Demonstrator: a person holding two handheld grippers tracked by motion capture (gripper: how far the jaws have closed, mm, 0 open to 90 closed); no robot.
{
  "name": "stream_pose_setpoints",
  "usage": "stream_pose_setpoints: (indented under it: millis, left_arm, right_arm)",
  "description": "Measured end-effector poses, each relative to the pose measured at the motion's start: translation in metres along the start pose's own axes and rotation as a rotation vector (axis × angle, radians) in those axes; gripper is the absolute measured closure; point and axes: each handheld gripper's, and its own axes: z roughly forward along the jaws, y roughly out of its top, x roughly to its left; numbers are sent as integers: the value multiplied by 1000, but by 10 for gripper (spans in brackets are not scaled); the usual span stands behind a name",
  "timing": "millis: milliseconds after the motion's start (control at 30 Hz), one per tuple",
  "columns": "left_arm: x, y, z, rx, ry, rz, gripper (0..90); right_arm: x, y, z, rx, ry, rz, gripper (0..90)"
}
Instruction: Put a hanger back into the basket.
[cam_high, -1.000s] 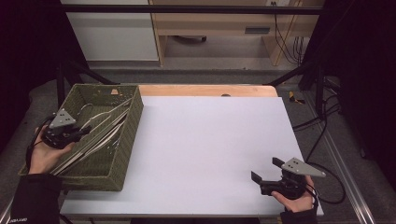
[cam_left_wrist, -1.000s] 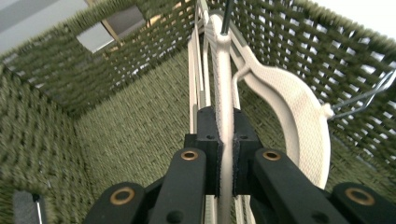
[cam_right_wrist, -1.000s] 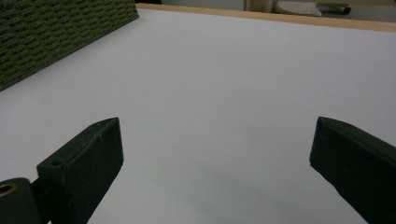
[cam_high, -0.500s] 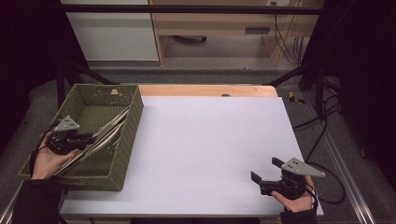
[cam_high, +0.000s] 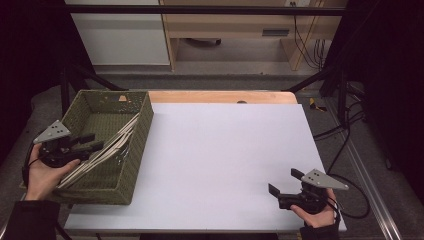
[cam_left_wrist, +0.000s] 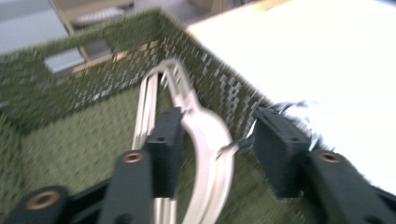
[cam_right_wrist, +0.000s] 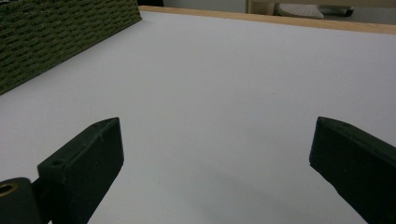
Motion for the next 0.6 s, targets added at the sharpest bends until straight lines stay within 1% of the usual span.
stream_pose_setpoints:
  millis: [100,167,200,267,400,433,467,600]
  left_arm:
    - [-12,5,-1,-49,-24,-15,416]
    - [-21,8,0,-73,-32,-10,360]
    - [-28,10,0,-87,-35,-1,335]
    - [-38,12,1,-111,-38,5,262]
    - [-61,13,5,-171,-56,-4,116]
    - [-67,12,7,-174,-61,-11,87]
    - [-70,12,8,-174,-62,-11,70]
    - [-84,7,13,-176,-76,-37,45]
  right_arm:
    - [0,0,-1,-3,3,3,36]
    - [0,1,-1,-4,-2,3,36]
    - [0,0,-1,-7,2,-1,36]
    - [-1,1,-2,-9,1,1,36]
    - [-1,1,-2,-12,5,-1,35]
    - [-1,1,-3,-12,7,0,34]
    - [-1,1,-3,-12,6,-2,34]
    - [-1,1,-3,-15,6,0,34]
